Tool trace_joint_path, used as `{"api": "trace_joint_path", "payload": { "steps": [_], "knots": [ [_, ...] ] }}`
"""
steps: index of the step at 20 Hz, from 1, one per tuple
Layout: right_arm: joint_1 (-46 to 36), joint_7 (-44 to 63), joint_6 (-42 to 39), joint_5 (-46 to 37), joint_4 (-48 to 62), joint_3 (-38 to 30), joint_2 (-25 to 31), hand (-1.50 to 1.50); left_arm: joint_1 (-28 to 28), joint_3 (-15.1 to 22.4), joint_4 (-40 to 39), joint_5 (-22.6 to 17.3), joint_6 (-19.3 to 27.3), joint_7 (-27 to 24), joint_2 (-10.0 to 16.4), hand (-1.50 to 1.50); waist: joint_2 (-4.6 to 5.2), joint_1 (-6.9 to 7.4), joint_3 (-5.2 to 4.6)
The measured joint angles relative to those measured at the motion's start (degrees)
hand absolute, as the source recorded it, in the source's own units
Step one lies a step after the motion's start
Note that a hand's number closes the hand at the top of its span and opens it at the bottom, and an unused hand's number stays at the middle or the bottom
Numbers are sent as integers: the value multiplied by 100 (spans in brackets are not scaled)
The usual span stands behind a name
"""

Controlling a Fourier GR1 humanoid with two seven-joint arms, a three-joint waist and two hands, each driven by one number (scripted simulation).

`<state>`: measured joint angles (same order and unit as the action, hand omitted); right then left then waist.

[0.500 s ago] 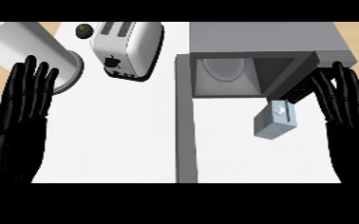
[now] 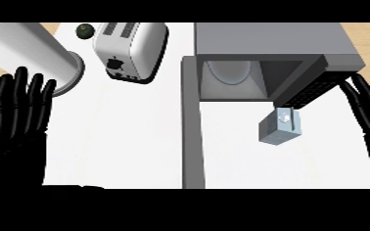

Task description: Pick up the milk, place it into the microwave and close the microwave

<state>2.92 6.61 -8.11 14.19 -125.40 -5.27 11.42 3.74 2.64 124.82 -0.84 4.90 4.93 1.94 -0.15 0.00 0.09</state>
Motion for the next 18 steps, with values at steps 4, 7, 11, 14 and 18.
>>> {"api": "trace_joint_path", "payload": {
  "steps": [4, 7, 11, 14, 18],
  "knots": [
    [299, 392, -198, 547, -525, -225, 135, -150, 744, 134, 233, -248, -3, -262, -110, -150, -3, -1, -7],
    [512, 498, -196, 536, -786, -205, 40, -150, 1446, 191, 548, -410, -193, -555, -117, -150, -4, 15, -10],
    [1002, 403, -391, 454, -1024, -270, -43, -150, 2209, 195, 869, -618, -466, -855, -120, -150, -8, 13, -10],
    [1187, 264, -534, 325, -1018, -299, -89, -150, 2744, 135, 1023, -798, -715, -1144, -106, -150, -7, 26, -10],
    [1299, 31, -616, -130, -964, -206, -268, -150, 3127, 63, 1091, -945, -948, -1384, -112, -150, -3, 30, -9]
  ]
}}
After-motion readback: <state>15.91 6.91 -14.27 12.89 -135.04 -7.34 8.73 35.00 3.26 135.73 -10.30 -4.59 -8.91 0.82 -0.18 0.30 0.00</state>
